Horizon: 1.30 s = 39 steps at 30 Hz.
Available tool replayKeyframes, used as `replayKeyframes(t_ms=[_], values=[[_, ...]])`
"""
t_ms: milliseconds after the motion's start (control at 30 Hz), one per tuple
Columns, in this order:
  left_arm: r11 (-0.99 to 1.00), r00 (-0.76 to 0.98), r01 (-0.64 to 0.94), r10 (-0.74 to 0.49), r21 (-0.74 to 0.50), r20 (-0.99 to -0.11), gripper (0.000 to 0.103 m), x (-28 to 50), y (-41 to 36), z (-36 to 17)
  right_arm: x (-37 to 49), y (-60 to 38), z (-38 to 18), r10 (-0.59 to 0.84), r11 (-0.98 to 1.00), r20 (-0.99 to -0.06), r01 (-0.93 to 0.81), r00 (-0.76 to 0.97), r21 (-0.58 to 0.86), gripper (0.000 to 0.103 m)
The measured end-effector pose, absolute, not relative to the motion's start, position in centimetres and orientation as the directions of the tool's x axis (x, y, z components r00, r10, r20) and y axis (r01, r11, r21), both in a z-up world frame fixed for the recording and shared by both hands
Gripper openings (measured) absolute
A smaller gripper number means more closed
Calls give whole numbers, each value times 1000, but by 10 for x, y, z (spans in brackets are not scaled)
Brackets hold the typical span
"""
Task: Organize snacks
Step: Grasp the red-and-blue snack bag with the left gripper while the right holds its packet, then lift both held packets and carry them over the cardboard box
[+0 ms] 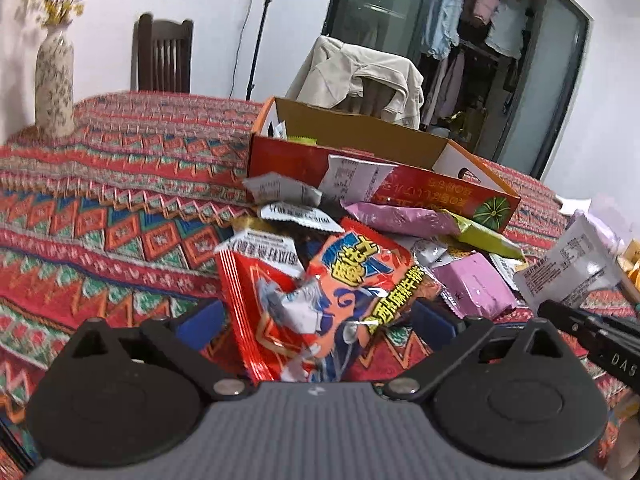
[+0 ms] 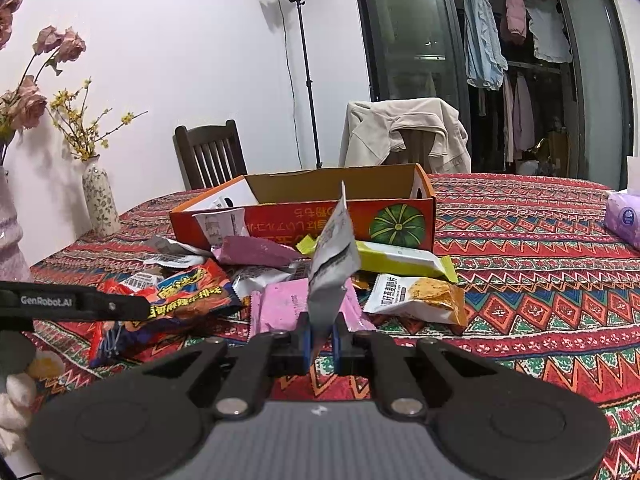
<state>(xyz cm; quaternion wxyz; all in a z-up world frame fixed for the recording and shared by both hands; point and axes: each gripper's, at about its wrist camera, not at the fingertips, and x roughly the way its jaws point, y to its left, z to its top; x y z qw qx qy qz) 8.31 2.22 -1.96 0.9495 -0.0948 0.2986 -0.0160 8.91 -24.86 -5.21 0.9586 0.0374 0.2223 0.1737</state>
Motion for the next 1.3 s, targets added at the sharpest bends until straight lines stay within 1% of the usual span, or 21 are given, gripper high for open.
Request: replayKeyframes(t_ms=[533,967,1000,1067,1100,1167,1300], values=[[997,805,74,-65,-8,-589,103,111,2,-26,95,-247,-56,349,937,-426,-314,835,153,10],[996,807,53,-2,69,-591,103,109,-10,-37,94,-248,-58,352,936,-426,-314,833,159,10],[997,805,50,-3,64,-594,102,109,-10,-37,94,-248,-58,352,936,-425,-315,834,159,10],[998,798,55,-26,30,-602,94,110,-7,-39,93,-248,-58,354,935,-424,-316,834,158,10],[998,799,55,-36,12,-601,92,109,-4,-39,92,-249,-57,354,935,-423,-317,834,158,10],[998,800,56,-54,-15,-598,84,108,0,-38,91,-249,-57,355,935,-421,-318,835,158,10],[998,815,51,-61,-35,-577,81,100,2,-37,88,-249,-56,354,935,-418,-318,837,156,10]])
